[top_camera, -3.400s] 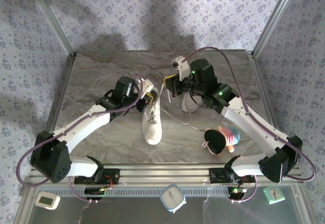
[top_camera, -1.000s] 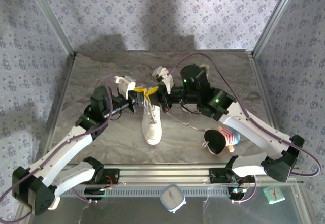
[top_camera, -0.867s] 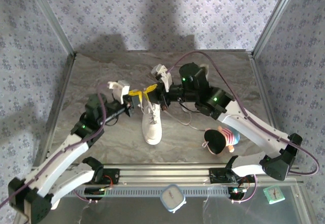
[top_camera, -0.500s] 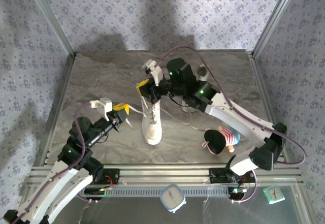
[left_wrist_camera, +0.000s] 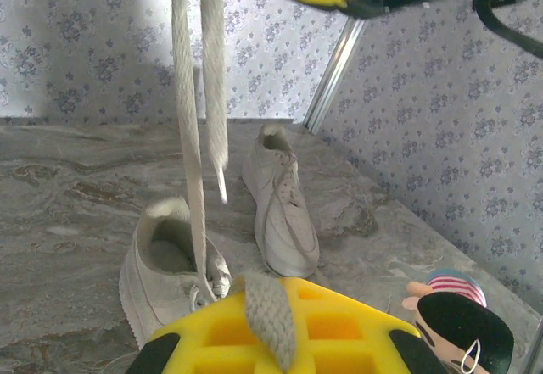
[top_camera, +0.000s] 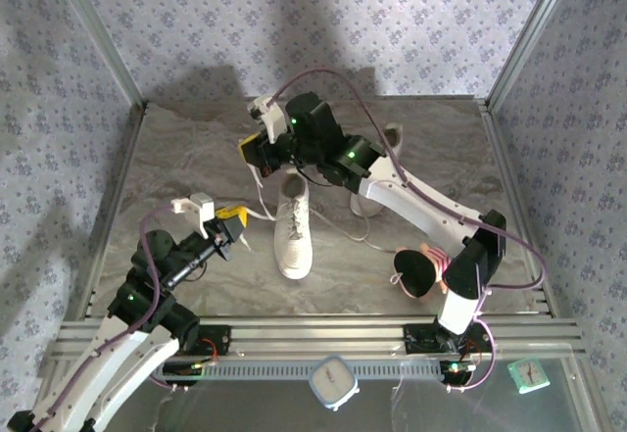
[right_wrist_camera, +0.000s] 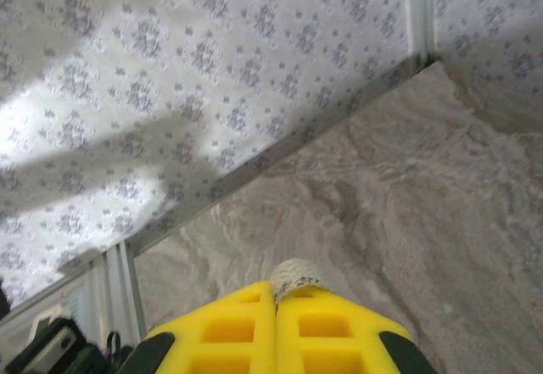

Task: Tie the shoes

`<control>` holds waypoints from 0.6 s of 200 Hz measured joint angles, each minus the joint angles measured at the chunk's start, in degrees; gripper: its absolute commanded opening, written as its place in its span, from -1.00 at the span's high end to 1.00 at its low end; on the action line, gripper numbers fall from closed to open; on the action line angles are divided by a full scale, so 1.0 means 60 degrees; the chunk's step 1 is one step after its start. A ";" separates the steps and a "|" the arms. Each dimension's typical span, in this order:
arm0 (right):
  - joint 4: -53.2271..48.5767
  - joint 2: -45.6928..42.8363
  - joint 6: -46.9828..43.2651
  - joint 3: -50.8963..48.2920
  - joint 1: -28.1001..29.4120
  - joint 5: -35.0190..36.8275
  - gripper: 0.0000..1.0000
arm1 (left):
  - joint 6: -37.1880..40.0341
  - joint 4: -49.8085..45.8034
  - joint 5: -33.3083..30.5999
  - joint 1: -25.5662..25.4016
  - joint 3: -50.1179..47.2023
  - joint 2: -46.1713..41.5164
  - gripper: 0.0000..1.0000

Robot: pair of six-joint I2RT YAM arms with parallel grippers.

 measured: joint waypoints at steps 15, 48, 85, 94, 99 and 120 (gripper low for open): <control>0.0000 0.0157 0.0091 0.0415 -0.0084 0.0120 1.00 | 0.0000 -0.0004 0.0000 0.0000 -0.0007 -0.0004 1.00; -0.0106 0.0699 0.0219 0.1464 -0.0255 0.0146 1.00 | -0.0004 -0.0015 0.0000 -0.0033 -0.0106 -0.0106 1.00; -0.0514 0.1042 0.0211 0.1606 -0.0029 -0.0255 1.00 | -0.0058 -0.0025 -0.0007 -0.0036 -0.0109 -0.0131 1.00; -0.0506 0.0947 0.0189 0.1209 0.0117 -0.0262 1.00 | -0.0076 -0.0029 -0.0033 -0.0036 -0.0109 -0.0131 1.00; -0.0517 0.0867 0.0182 0.0933 0.0197 -0.0266 1.00 | -0.0080 -0.0029 -0.0044 -0.0036 -0.0109 -0.0131 1.00; -0.0627 0.0386 0.0182 -0.0368 0.0492 -0.0226 1.00 | -0.0084 -0.0033 -0.0124 -0.0036 -0.0109 -0.0178 1.00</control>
